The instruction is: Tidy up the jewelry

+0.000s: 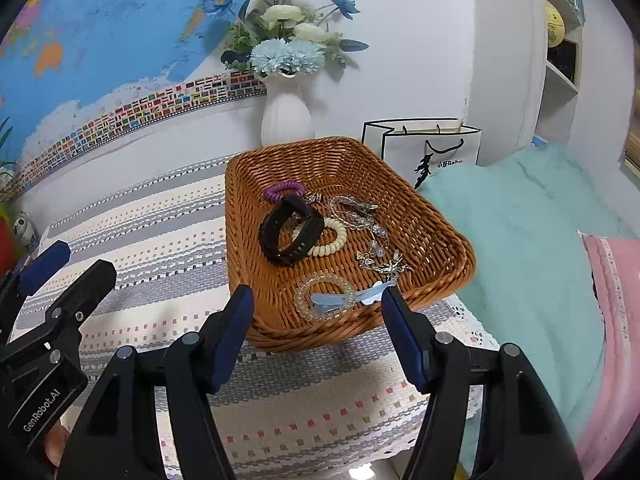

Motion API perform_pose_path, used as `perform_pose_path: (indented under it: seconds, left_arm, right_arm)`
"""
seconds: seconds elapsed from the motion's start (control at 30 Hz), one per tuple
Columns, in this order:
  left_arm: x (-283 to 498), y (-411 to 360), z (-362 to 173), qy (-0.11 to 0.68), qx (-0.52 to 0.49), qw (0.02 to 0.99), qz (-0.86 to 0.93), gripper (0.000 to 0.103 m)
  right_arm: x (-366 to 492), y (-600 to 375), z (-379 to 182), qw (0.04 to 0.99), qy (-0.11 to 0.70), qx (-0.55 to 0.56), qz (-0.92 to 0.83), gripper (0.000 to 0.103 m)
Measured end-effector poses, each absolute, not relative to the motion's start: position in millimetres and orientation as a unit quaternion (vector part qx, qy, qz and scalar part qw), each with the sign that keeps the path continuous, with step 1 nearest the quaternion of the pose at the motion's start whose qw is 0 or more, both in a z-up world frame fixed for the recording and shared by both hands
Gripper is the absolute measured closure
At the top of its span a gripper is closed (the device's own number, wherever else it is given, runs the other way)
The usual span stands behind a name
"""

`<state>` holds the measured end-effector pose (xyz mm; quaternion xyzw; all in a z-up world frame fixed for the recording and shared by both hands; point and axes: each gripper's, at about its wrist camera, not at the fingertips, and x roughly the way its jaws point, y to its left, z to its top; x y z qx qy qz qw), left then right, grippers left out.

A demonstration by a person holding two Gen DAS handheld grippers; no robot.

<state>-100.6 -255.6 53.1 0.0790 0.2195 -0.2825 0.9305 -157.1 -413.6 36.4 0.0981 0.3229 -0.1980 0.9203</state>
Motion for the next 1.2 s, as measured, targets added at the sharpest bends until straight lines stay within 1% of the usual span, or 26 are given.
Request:
perform_pose_path:
  seconds: [0.9,1.03,1.13,1.2]
  left_arm:
    - [-101.4,-260.8,52.3,0.223,0.089,0.929,-0.283,0.032]
    - [-101.6,-259.0,52.4,0.222,0.083,0.930,-0.279,0.032]
    - [-103.5,-254.2,54.3,0.207,0.077,0.939,-0.265,0.032]
    - [-101.0,-253.0,54.8,0.215,0.075,0.935,-0.272,0.032]
  right_arm:
    - [-156.7,-417.2,31.2,0.918,0.328,0.107,-0.195,0.034]
    - [-157.1,-416.0,31.4,0.919,0.328,0.108,-0.191,0.034]
    - [-157.5,-414.0,31.3,0.919,0.328,0.105,-0.189,0.034]
    - [-157.5,-412.6,31.4,0.920,0.329,0.103,-0.189,0.034]
